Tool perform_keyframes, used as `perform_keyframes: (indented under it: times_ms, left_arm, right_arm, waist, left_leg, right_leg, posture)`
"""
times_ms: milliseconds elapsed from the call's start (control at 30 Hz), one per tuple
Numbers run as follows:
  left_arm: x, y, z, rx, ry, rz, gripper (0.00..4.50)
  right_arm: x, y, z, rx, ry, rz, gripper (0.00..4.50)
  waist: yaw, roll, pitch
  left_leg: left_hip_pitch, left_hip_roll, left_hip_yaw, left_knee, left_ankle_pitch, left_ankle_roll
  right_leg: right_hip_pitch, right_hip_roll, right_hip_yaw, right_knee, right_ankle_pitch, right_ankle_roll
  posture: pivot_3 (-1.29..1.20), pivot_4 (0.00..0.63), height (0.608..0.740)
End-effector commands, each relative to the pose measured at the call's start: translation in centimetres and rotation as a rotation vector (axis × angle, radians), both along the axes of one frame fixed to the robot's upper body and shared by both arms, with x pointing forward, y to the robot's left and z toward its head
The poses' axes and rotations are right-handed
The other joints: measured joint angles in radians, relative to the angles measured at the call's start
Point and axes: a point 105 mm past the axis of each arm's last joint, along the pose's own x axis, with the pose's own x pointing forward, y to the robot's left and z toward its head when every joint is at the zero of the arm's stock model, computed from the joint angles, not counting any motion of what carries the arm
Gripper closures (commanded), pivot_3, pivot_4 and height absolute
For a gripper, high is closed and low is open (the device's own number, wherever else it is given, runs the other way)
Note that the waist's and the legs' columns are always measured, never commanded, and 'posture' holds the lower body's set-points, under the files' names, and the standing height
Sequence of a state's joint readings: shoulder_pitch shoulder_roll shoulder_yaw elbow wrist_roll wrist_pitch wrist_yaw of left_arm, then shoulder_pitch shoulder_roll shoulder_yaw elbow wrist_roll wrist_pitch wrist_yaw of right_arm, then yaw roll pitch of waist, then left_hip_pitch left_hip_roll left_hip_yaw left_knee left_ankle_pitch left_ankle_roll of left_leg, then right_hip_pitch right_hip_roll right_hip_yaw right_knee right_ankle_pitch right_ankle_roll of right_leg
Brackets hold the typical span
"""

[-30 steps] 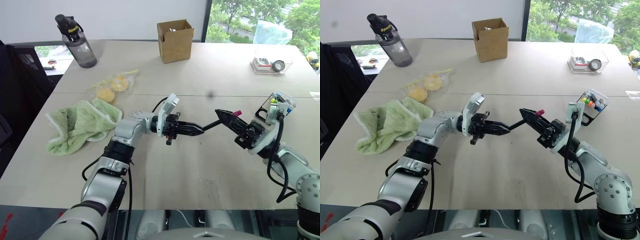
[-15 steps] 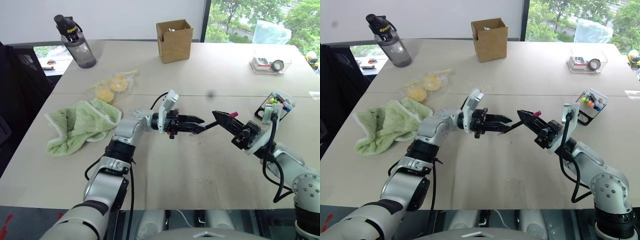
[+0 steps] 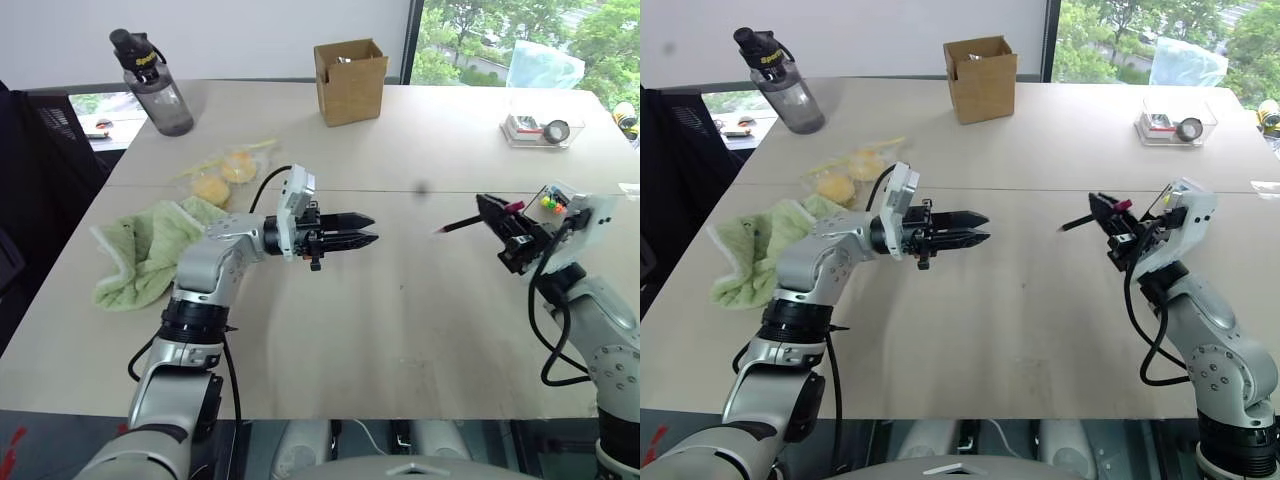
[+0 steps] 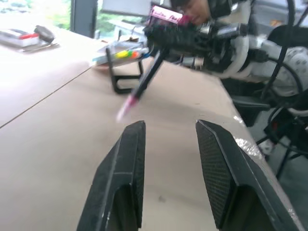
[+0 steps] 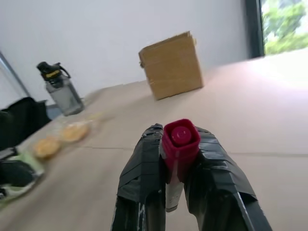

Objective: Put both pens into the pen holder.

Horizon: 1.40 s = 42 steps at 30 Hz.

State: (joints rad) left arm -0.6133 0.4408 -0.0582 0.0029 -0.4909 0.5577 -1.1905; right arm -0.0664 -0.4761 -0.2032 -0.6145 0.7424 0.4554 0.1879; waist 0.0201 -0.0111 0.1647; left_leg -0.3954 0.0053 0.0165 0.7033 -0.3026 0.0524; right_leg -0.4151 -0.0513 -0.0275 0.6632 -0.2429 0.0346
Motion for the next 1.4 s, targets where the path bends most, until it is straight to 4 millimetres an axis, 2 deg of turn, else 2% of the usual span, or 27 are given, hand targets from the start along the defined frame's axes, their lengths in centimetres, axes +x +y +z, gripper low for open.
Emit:
perform_keyframes:
  times_ms: [33, 167, 267, 400, 567, 767, 1100, 1400]
  left_arm:
    - [-0.4, -2.5, 1.7, 0.015, -0.104, 0.003, 2.83]
    - [-1.3, -4.7, 2.5, -0.016, -0.097, -0.026, 2.83]
    - [-2.0, -5.1, 2.6, -0.012, -0.094, -0.044, 2.83]
    - [-1.4, -6.5, 2.7, -0.014, -0.096, -0.019, 2.83]
    - [-1.3, -8.9, 2.8, -0.057, -0.122, -0.017, 2.83]
    - [-0.5, -10.1, 2.6, -0.013, -0.196, 0.026, 2.83]
    - [-0.7, -10.3, 3.5, -0.016, -0.219, 0.041, 2.83]
    - [-0.6, -9.8, 3.9, -0.009, -0.224, 0.065, 2.83]
  right_arm:
    - [-1.4, -0.1, 3.5, -0.218, -0.259, -0.117, 4.43]
    - [-2.2, 0.2, 4.9, -0.426, -0.42, -0.2, 4.43]
    - [-2.7, 0.2, 5.2, -0.589, -0.524, -0.246, 4.43]
    - [-3.1, -1.9, 5.2, -0.667, -0.557, -0.365, 4.43]
    - [-3.0, -3.9, 3.1, -0.681, -0.494, -0.434, 4.43]
    - [-1.9, -6.1, 1.7, -0.658, -0.463, -0.511, 4.43]
    - [1.3, -8.5, 0.1, -0.6, -0.41, -0.536, 4.43]
    - [2.9, -10.0, -0.9, -0.582, -0.39, -0.554, 4.43]
  waist:
    - [0.0, 0.0, 0.0]
    - [-0.006, -0.001, 0.0]
    - [-0.01, 0.0, 0.0]
    - [-0.006, 0.0, 0.0]
    - [-0.005, -0.001, 0.0]
    - [-0.01, 0.0, 0.0]
    - [-0.008, 0.0, 0.0]
    - [-0.008, 0.001, 0.0]
  left_leg:
    - [0.0, 0.0, 0.0, 0.0, 0.0, 0.0]
    - [0.0, -0.001, 0.002, 0.0, 0.002, -0.003]
    - [0.001, -0.001, 0.002, 0.0, 0.002, -0.004]
    - [0.001, 0.001, 0.001, 0.0, 0.003, -0.005]
    - [0.001, -0.001, 0.003, 0.0, 0.003, -0.004]
    - [0.004, -0.001, 0.005, 0.0, 0.003, -0.004]
    - [0.005, 0.0, 0.006, 0.0, 0.003, -0.004]
    - [0.005, 0.0, 0.006, 0.0, 0.003, -0.004]
  right_leg:
    - [0.0, 0.0, 0.0, 0.0, 0.0, 0.0]
    - [0.0, -0.001, 0.002, -0.001, 0.0, 0.001]
    - [-0.001, 0.001, 0.004, 0.0, 0.0, 0.001]
    - [0.0, 0.003, 0.002, 0.0, 0.0, 0.001]
    - [0.001, 0.001, 0.003, -0.001, 0.0, 0.001]
    - [0.0, 0.003, 0.009, 0.0, 0.0, 0.001]
    - [0.0, 0.004, 0.011, 0.0, 0.0, 0.001]
    - [0.001, 0.003, 0.011, 0.0, 0.0, 0.001]
  posture:
    - [0.0, 0.15, 0.74]
    - [0.0, 0.15, 0.74]
    - [0.0, 0.15, 0.74]
    - [0.0, 0.15, 0.74]
    - [0.0, 0.15, 0.74]
    - [0.0, 0.15, 0.74]
    - [0.0, 0.15, 0.74]
    - [0.0, 0.15, 0.74]
